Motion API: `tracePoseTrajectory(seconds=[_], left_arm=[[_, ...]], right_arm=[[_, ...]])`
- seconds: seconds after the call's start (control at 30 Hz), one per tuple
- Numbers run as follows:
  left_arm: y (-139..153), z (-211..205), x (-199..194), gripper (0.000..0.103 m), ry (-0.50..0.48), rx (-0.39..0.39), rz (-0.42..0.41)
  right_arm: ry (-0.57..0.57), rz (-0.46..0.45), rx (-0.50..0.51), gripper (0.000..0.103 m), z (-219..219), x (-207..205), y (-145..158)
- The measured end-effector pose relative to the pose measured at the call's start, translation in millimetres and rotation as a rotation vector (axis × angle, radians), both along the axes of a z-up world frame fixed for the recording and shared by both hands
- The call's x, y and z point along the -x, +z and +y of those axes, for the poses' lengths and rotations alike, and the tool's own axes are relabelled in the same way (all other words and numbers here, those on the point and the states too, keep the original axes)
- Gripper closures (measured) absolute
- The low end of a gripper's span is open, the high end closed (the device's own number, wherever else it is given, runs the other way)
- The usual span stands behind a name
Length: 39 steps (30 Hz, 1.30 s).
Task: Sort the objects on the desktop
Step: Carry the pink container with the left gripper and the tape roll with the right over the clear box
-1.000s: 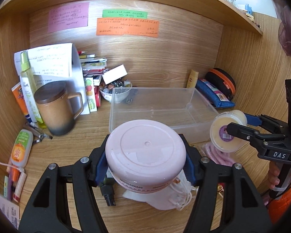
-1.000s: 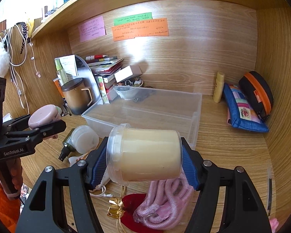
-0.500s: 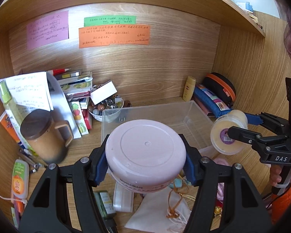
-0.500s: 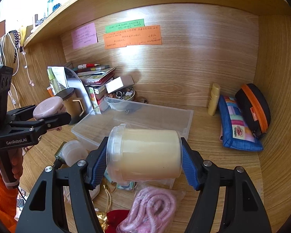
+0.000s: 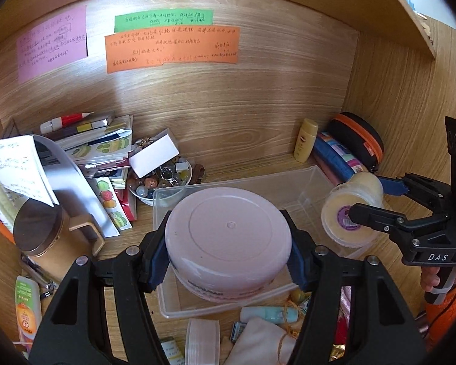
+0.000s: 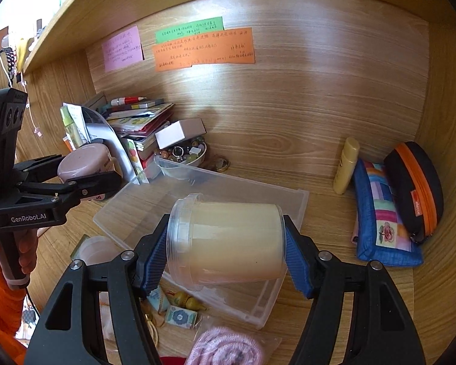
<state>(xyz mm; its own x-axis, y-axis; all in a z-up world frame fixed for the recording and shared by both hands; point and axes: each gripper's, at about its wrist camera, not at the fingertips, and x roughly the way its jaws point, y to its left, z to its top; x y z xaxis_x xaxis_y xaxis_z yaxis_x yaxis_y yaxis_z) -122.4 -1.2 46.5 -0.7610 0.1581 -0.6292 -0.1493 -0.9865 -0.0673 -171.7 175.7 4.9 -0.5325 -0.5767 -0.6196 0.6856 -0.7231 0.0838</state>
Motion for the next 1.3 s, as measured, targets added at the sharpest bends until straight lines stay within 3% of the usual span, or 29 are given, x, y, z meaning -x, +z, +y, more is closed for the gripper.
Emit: tracePoseTrajectory(seconds=[0.57,0.97,1.3], left_arm=[[-42,1,49,0.04,-0.05,-0.006,-0.137],[-68,19,65,0.04,-0.108,0.091,-0.211],[-79,23,74,0.04,-0.129,0.106,-0.264]], right_arm=[[0.045,-0.08,-0.086,0.039,-25,42,-33],[0.092,-0.09,-0.201,0.039,-40,48,-52],[0.122,-0.099,-0.248,0.039,-49,51,-61]])
